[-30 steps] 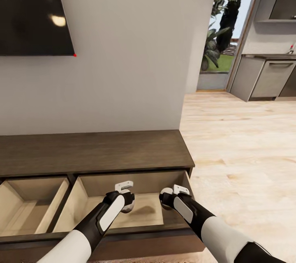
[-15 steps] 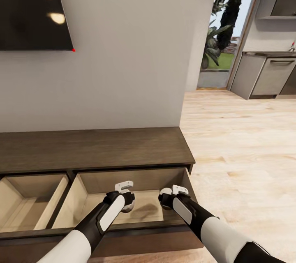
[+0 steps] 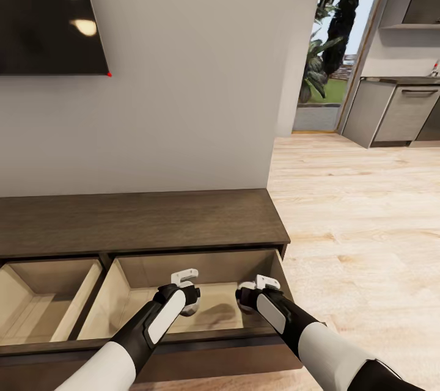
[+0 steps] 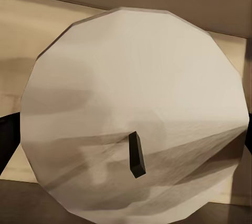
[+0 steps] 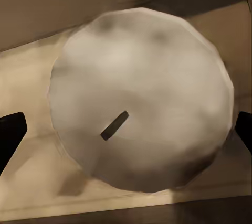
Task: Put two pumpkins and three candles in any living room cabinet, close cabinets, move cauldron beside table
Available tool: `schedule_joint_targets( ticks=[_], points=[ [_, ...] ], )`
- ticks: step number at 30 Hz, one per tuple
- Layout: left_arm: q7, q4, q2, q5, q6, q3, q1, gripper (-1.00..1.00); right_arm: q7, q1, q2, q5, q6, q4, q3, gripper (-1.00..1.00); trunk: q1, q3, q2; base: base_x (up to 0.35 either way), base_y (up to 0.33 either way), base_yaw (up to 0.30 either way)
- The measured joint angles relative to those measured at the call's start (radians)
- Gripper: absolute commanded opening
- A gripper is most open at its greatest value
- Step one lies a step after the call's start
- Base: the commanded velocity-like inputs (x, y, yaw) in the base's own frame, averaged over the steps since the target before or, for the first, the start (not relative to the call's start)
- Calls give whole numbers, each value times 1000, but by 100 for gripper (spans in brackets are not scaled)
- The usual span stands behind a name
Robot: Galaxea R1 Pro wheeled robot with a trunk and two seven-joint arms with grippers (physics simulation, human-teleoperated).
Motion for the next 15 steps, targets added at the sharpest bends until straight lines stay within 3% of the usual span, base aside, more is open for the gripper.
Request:
schedule_joint_targets(
  ticks=[5,6,15],
  points=[
    [0,0,0,0,0,0,0,-100,0,0,-1,0,0,0,0,100,0,0,0,0,0,0],
    [0,0,0,0,0,0,0,100,0,0,-1,0,0,0,0,100,0,0,0,0,0,0],
    [0,0,0,2,0,0,0,100,0,0,-1,0,0,0,0,100,0,0,0,0,0,0]
  ],
)
